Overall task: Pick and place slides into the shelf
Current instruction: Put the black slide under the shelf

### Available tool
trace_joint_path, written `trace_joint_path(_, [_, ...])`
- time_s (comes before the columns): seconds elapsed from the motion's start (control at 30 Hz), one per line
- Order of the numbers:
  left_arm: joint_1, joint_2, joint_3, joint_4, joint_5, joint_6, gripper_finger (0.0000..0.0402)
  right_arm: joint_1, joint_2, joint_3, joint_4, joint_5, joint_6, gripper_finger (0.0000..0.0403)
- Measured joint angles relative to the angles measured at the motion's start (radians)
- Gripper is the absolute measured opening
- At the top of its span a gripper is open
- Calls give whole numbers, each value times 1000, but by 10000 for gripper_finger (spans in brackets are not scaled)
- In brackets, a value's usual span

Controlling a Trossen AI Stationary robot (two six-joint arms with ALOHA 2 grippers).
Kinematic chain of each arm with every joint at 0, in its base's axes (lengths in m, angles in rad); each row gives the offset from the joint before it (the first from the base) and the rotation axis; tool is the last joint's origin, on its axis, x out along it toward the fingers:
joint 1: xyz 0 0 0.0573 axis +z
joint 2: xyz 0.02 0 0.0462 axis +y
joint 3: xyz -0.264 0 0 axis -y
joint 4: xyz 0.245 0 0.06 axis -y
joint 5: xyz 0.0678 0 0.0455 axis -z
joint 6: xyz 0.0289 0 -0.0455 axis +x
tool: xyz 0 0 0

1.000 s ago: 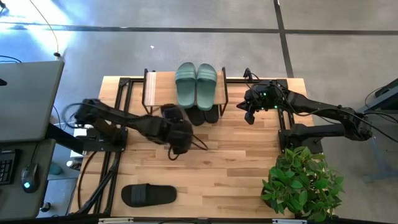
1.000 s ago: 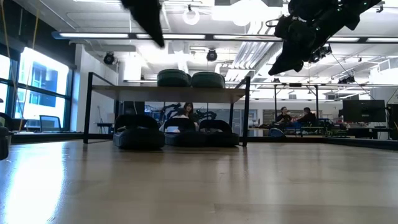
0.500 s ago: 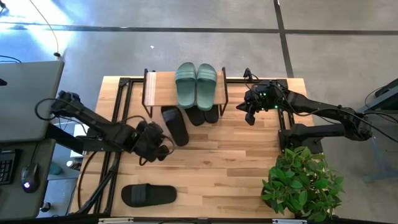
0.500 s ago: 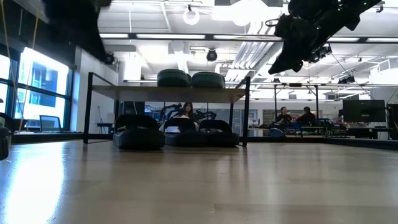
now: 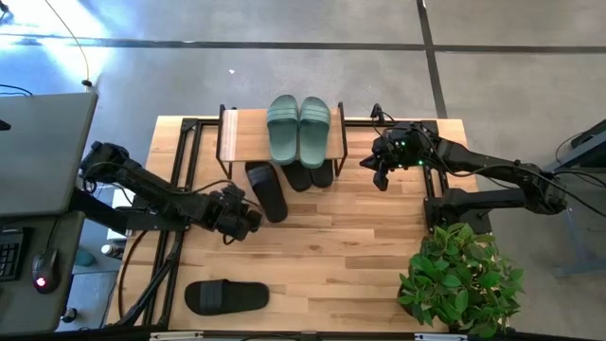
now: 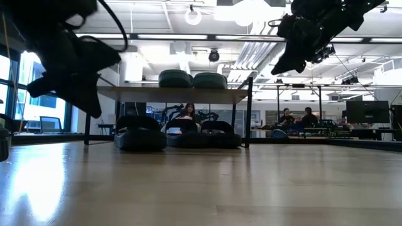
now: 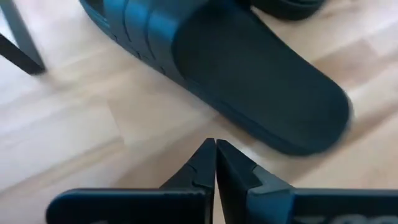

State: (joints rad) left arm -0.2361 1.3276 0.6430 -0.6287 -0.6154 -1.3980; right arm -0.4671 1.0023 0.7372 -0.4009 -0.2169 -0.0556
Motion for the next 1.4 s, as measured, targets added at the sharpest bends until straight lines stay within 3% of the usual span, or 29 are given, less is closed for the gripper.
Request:
trace_joint_path(0.27, [115,100,1,124,32,135,1,0,0,0,0,0,-5,0])
trace_joint_path(0.7, [234,241,10,254,61,224,0,0,0,0,-5,0,-6,0])
trace_joint_path(1.4, [456,255,14,287,35,446,0,0,0,0,-12,-2,-6,0])
